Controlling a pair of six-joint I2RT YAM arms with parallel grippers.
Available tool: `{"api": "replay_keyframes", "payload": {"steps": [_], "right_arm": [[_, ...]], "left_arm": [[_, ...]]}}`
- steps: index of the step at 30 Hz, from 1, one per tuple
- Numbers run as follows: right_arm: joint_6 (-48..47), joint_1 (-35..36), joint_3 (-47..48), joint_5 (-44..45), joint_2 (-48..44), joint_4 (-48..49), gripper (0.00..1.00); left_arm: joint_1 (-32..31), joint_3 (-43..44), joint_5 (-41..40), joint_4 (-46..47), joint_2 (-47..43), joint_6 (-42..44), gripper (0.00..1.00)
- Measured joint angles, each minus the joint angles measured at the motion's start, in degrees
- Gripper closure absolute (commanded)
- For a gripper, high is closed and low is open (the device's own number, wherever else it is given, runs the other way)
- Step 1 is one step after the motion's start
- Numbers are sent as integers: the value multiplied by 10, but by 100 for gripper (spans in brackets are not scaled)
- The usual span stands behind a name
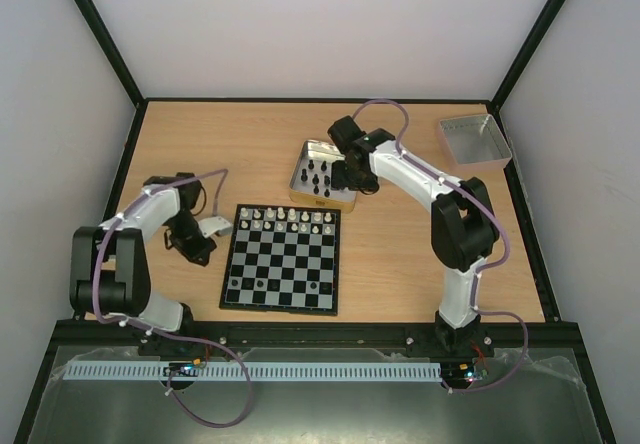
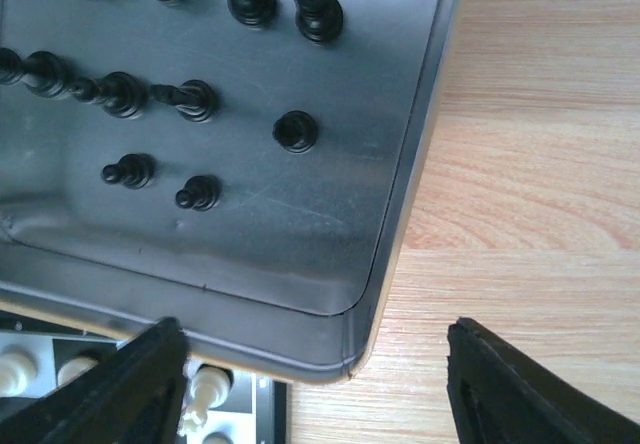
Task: Set up the chess pieces on the board
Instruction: Move the chessboard to the center of the board, then move the storage box to the center of the board.
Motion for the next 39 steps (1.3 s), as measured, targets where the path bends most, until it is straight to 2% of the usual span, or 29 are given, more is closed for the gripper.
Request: {"api": "replay_keyframes", "payload": {"steps": [2, 7, 15, 20, 28, 39], "right_arm": [[1, -3, 5, 1, 13, -1, 48], [9, -19, 12, 2, 33, -4, 48], [13, -48, 20, 1, 49, -8, 49], [13, -55, 20, 1, 67, -8, 51], [22, -67, 11, 0, 87, -3, 59], [58, -161, -100, 44, 28, 21, 61]], "left_arm": [[25, 18, 1, -2, -9, 3, 98], [95, 61, 4, 8, -42, 9, 97], [167, 59, 14, 25, -62, 12, 97], [192, 44, 19, 32, -65, 13, 97], [219, 35, 24, 41, -76, 14, 97], [230, 16, 25, 56, -86, 14, 95]]}}
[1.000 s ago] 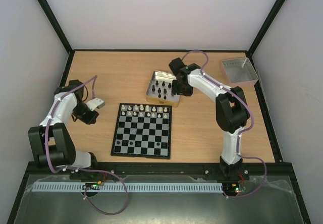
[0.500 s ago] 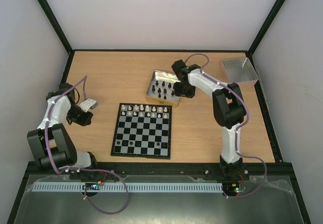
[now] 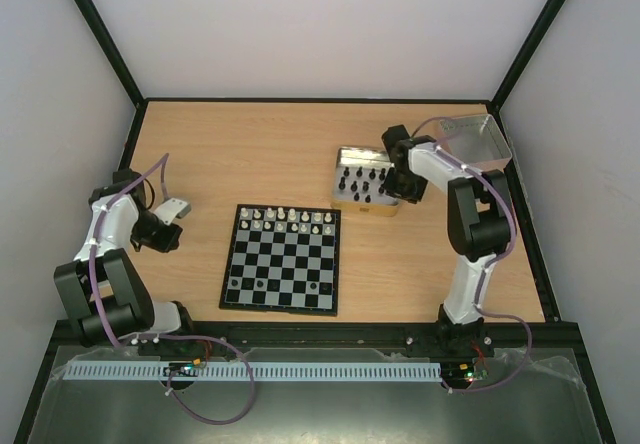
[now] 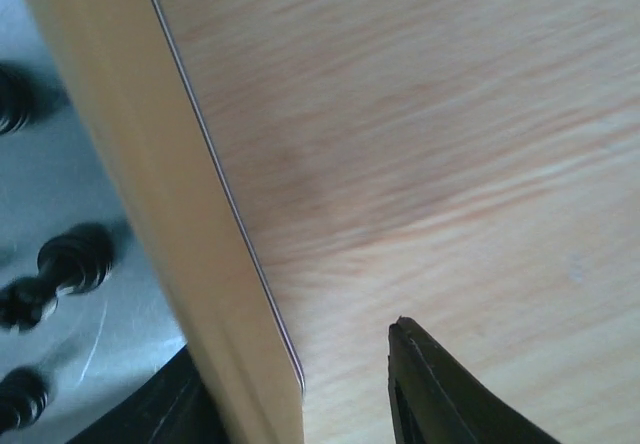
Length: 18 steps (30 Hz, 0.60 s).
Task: Set up the chess pieces on the board
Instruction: Move the storage box to the center of the board.
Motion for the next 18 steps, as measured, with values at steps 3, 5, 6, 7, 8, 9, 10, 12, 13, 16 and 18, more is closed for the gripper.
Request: {"api": "replay_keyframes", "payload": {"steps": [3, 5, 6, 7, 8, 9, 10, 12, 13, 16, 18], "right_arm": [[4, -6, -37, 20, -39, 1, 62], [5, -4, -65, 26, -71, 2, 65], [5, -3, -80, 29, -89, 4, 65], [6, -1, -99, 31, -108, 6, 65], [7, 1, -118, 32, -128, 7, 65], [8, 3, -137, 33, -147, 10, 65], [9, 6, -157, 33, -167, 13, 65], [10, 11, -197, 33, -204, 14, 65], [10, 15, -217, 33, -219, 14, 65], [13, 25, -261, 33, -247, 17, 65], [17, 38, -282, 35, -259, 17, 65]], "left_arm": [[1, 0, 0, 5, 0, 0, 95], [1, 0, 1, 8, 0, 0, 95], [1, 0, 0, 9, 1, 0, 95], [1, 0, 1, 10, 2, -1, 95], [1, 0, 1, 11, 3, -1, 95], [1, 0, 2, 11, 4, -2, 95], [1, 0, 3, 11, 5, -2, 95], [3, 0, 5, 12, 8, -4, 95], [3, 0, 5, 12, 9, -5, 95], [3, 2, 6, 13, 16, -6, 94], [3, 6, 7, 13, 20, -9, 94]]}}
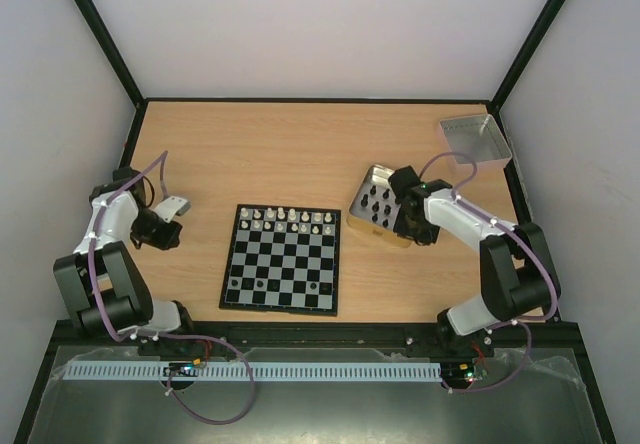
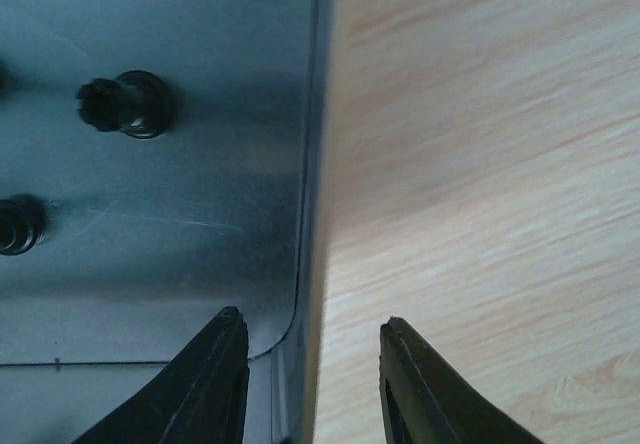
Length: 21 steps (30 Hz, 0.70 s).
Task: Set up the chess pieces on the board
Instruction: Move the storage box to the center of the board.
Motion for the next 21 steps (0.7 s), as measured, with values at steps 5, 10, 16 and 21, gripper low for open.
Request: {"api": "replay_keyframes", "payload": {"steps": [5, 10, 16, 21], "right_arm": [[19, 53, -33, 3, -31, -1, 66], [49, 101, -93, 0, -91, 0, 66], [87, 146, -146, -11, -148, -33, 67], [106, 189, -146, -19, -152, -38, 70]], "left_arm": [[0, 10, 2, 3, 4, -4, 94], [0, 12, 4, 9, 9, -9, 94], [0, 12, 7, 14, 9, -11, 94], [0, 12, 9, 20, 20, -15, 93]]}}
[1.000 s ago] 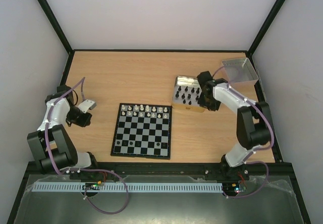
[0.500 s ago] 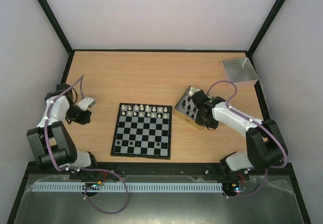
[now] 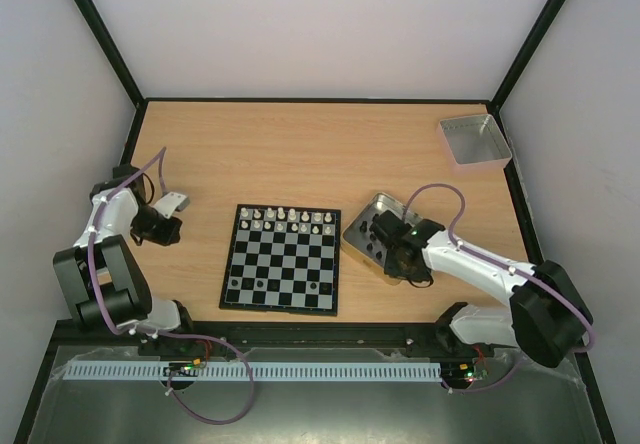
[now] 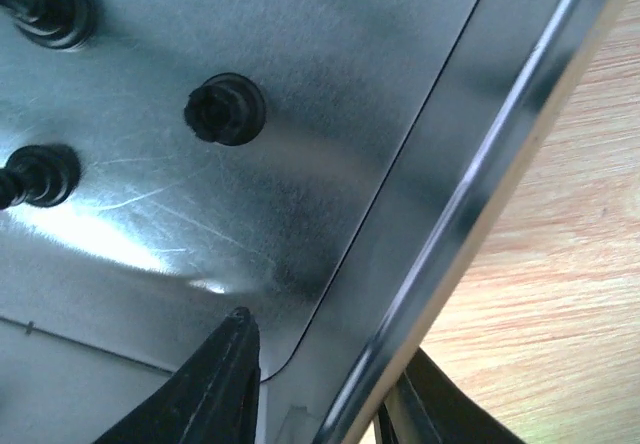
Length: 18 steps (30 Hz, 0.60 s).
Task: Set up the chess pieces on the board
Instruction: Move the storage box to the center of the board.
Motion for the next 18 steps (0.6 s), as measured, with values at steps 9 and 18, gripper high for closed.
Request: {"api": "replay_keyframes", "payload": {"steps": [9, 18], "right_arm": [[47, 72, 32, 26, -10, -64, 62], [54, 77, 201, 89, -24, -154, 39]], "left_arm": [[0, 9, 5, 6, 6, -6, 93], [0, 8, 5, 9, 6, -6, 93]]}}
